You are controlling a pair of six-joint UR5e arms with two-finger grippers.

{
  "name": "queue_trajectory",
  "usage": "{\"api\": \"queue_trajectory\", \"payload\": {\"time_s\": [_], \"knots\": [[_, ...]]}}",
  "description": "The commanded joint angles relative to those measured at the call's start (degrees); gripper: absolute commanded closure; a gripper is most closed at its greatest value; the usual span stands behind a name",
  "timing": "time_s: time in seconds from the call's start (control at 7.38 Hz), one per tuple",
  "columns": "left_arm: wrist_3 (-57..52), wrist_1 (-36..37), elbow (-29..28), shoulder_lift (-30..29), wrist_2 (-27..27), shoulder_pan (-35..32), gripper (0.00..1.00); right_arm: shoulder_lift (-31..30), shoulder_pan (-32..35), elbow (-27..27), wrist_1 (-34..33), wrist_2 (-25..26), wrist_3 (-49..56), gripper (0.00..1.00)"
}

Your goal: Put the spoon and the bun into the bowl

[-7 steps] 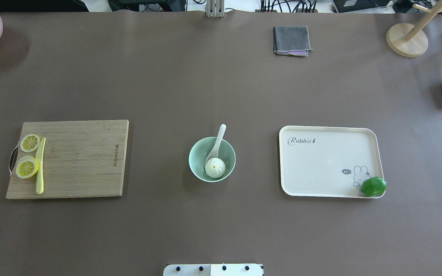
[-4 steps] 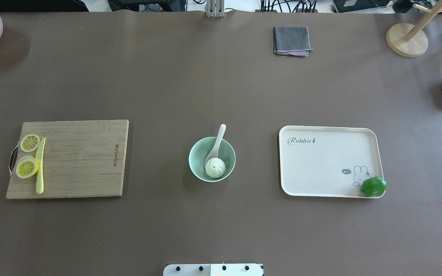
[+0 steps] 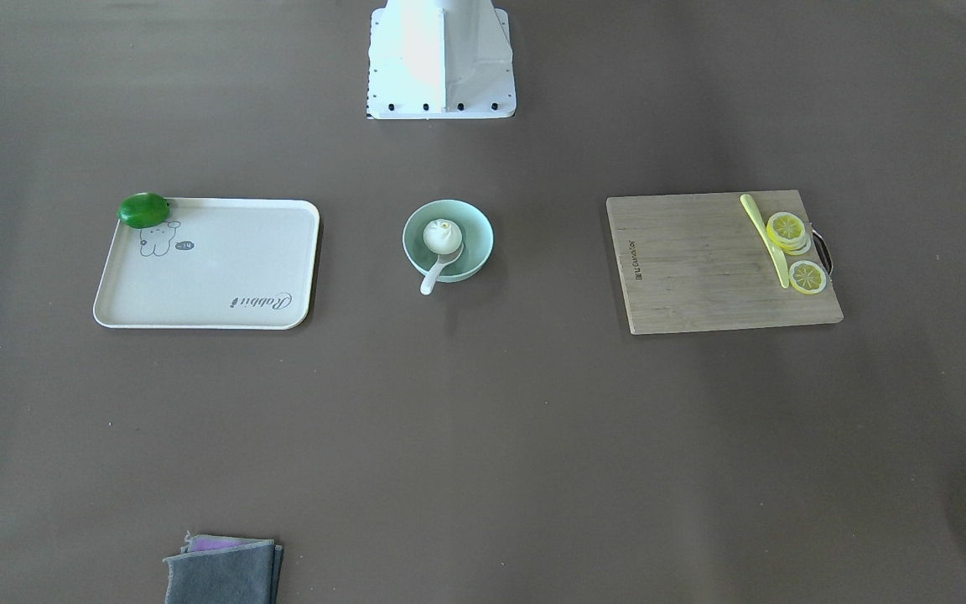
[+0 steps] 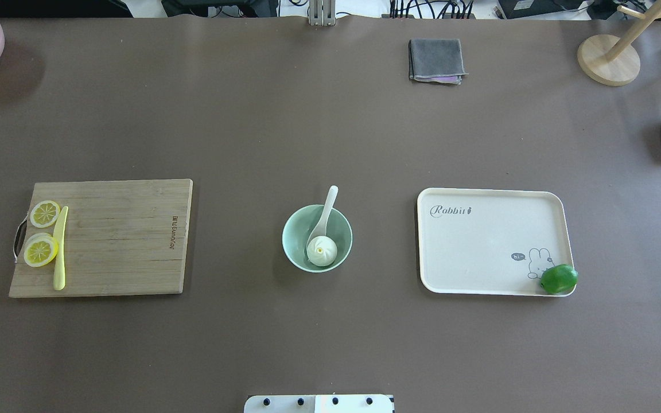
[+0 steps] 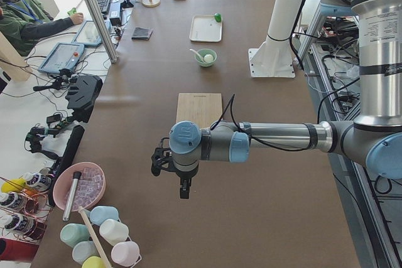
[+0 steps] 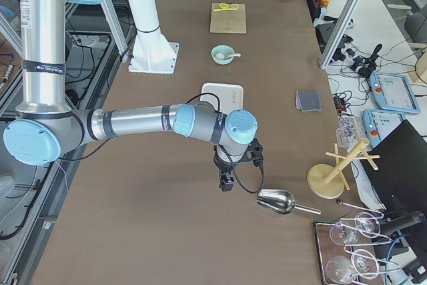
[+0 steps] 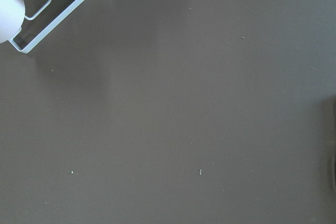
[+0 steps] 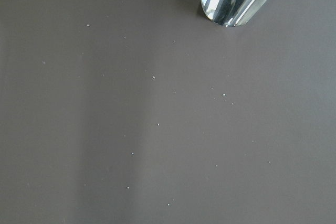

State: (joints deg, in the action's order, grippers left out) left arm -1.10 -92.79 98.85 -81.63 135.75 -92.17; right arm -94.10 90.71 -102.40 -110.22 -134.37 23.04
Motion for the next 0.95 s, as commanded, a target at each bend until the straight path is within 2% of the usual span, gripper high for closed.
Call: {"api": "queue_trajectory", "payload": {"time_s": [0.0, 0.81], "knots": [[0.05, -0.2, 1.96, 0.51, 0.04, 0.06, 0.02, -0.03, 0.0, -0.17, -0.08, -0.1, 0.16, 0.0], [0.05, -0.38, 2.05, 1.48, 0.04, 0.06, 0.02, 0.06, -0.53, -0.34, 0.01, -0.54, 0.25, 0.0]]}}
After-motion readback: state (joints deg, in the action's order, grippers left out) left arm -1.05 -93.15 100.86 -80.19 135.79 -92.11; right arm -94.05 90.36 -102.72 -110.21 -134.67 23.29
